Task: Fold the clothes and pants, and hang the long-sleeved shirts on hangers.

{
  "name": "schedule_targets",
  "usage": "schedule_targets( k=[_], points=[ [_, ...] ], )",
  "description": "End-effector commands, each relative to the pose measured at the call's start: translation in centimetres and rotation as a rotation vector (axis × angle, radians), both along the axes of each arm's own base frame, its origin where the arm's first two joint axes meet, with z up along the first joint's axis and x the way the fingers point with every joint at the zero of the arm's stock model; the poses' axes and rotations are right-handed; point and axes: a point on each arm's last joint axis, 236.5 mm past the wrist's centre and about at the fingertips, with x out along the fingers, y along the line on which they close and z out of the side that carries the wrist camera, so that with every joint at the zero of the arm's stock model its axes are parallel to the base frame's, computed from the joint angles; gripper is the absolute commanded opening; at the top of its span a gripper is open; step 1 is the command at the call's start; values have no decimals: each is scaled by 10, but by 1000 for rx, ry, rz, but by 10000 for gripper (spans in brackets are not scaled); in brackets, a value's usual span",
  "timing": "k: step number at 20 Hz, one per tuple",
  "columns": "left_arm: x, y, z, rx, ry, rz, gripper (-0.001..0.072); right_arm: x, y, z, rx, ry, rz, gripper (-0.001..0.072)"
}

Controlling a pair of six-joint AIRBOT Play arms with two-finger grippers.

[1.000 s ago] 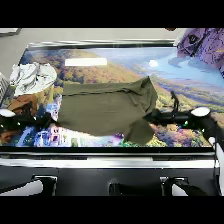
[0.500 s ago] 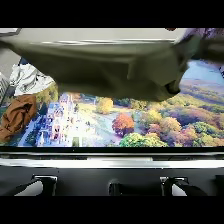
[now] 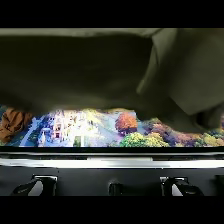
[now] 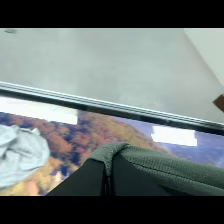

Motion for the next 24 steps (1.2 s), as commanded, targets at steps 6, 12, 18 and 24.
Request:
schedule_targets(
  k=[6, 12, 18, 24],
  points=[
    [91, 24, -131, -92, 388, -18, 13, 113, -26, -101, 142, 404, -72, 29],
    [232, 17, -343, -152, 769, -104, 13, 271, -16, -320, 210, 857, -84, 29],
    [312, 3, -489, -184, 828, -75, 13, 368, 14, -501, 325, 971, -156, 29],
    [318, -22, -522, -250, 862, -102, 76, 369, 26, -545, 361, 1041, -144, 153]
  ],
)
